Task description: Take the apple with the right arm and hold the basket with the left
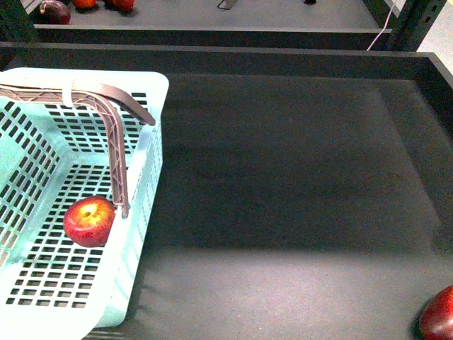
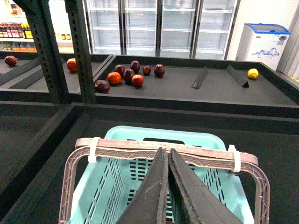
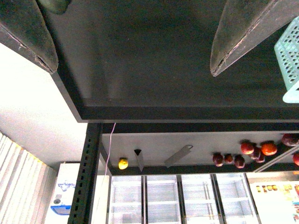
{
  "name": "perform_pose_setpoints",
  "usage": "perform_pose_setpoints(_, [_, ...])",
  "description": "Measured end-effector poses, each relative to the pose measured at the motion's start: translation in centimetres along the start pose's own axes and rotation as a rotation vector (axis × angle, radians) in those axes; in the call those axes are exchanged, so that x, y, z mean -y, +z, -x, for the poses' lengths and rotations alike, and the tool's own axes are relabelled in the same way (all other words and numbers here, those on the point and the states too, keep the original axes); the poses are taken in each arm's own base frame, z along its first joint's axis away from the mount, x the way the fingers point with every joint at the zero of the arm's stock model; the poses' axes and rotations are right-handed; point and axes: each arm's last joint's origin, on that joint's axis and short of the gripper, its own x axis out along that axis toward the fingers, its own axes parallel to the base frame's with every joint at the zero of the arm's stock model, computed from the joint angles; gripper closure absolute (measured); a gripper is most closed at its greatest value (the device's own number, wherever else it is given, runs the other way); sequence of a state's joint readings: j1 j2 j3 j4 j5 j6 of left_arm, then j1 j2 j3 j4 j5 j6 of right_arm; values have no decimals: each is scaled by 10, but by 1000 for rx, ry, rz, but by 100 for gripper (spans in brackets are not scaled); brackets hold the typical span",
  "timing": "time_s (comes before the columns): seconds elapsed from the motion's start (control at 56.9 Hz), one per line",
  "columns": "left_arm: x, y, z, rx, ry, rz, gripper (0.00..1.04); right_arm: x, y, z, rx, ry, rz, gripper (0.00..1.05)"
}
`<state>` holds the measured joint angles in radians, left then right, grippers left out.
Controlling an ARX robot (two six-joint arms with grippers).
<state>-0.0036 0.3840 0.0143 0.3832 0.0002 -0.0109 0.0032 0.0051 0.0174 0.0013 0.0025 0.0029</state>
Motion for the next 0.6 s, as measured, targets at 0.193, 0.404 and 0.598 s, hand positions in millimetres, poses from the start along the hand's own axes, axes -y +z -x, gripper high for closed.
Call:
perform_pose_setpoints(0.193, [0, 0, 6, 1, 0, 0, 101, 0, 0, 0, 0, 0, 0, 9])
perform_pose_setpoints(0.404, [0, 0, 12, 2, 0, 0, 101, 0, 0, 0, 0, 0, 0, 9])
perform_pose_setpoints(0.598, [0, -4, 20, -32, 0, 0, 101, 0, 0, 0, 0, 0, 0, 9])
